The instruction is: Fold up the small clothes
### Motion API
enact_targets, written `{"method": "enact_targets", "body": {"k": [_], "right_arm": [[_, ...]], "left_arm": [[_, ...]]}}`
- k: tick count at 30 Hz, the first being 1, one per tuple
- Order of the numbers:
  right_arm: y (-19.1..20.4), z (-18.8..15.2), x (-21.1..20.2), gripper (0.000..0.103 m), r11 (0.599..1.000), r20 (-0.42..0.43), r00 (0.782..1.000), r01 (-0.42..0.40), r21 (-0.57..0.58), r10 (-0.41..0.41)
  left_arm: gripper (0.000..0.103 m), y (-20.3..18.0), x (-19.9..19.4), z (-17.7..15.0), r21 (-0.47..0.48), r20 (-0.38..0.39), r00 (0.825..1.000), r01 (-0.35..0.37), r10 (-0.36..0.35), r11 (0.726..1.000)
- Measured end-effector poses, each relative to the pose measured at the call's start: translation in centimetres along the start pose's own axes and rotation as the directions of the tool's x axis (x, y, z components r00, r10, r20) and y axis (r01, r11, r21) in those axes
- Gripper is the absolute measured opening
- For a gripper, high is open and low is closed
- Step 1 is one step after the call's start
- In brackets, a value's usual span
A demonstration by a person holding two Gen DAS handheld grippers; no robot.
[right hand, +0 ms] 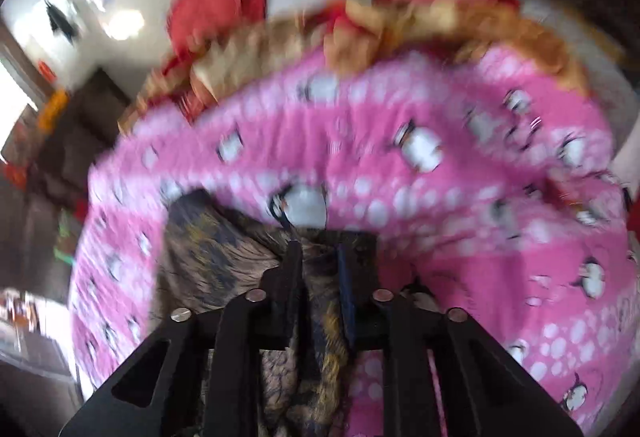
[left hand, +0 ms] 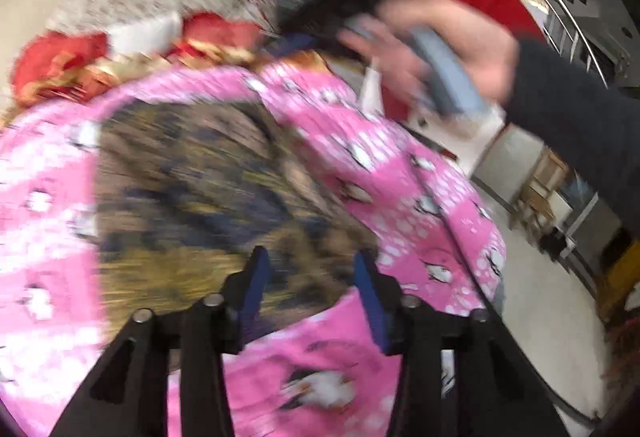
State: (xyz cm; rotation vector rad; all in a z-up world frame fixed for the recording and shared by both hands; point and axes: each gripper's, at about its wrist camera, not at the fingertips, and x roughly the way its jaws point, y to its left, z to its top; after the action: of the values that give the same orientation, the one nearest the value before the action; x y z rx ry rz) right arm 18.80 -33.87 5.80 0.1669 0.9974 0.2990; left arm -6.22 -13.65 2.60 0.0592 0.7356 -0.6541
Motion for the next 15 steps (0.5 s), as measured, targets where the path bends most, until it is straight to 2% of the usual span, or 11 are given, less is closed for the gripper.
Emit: {"method": "enact_targets", "body": {"k": [2, 3, 4, 5, 8, 10, 11, 13, 15], "right_arm": [[2.3, -2.5, -3.0, 0.03, 0.989, 0.059, 0.996, -0.054, -0.138, 0.062], [3.5, -4.4, -4.2, 0.035, 0.976, 0.077, 0.992, -0.087, -0.201, 0.104], [4.7, -6.3, -4.8, 0.04, 0.962, 0.071, 0.989, -0.105, -0.254, 0.127], [5.5, -7.8, -4.8, 0.04, 0.951, 0.054, 0.989, -0.113, -0.287, 0.134], [7.8, -12.4, -2.8, 0.04, 0.92, -0.038, 0.989, -0.144, -0.366, 0.139], [7.5, -15.3, 0.5, 0.04, 0.911, -0.08, 0.997, -0.031, -0.412, -0.002], [6.7, -16.3, 2.5, 0.04, 0.914, -0.113, 0.99, 0.031, -0.404, -0.083], [5.0, -16.8, 2.4, 0.042, 0.946, -0.048, 0.999, -0.014, -0.323, -0.002], [4.8, -16.0, 2.0, 0.042, 0.957, -0.1, 0.995, -0.022, -0.29, -0.007]], "left_arm": [[0.05, 2.4, -1.6, -0.2, -0.03, 0.03, 0.998, -0.06, 0.061, 0.998], [0.044, 3.7, -1.8, -0.3, -0.05, 0.031, 0.996, -0.085, 0.086, 0.995], [0.017, 5.4, -1.2, -0.5, -0.079, -0.002, 0.993, -0.12, 0.12, 0.99], [0.001, 6.7, -0.3, -0.9, -0.11, -0.045, 0.99, -0.137, 0.133, 0.984], [0.0, 8.8, 2.6, -2.6, -0.176, -0.133, 0.983, -0.149, 0.126, 0.973], [0.0, 8.4, 3.1, -3.2, -0.183, -0.113, 0.985, -0.151, 0.132, 0.971], [0.0, 7.9, 3.1, -3.2, -0.176, -0.12, 0.983, -0.156, 0.136, 0.972], [0.0, 7.7, 2.6, -2.6, -0.177, -0.127, 0.984, -0.146, 0.124, 0.973], [0.0, 7.8, 1.7, -1.0, -0.189, -0.1, 0.989, -0.123, 0.105, 0.974]]}}
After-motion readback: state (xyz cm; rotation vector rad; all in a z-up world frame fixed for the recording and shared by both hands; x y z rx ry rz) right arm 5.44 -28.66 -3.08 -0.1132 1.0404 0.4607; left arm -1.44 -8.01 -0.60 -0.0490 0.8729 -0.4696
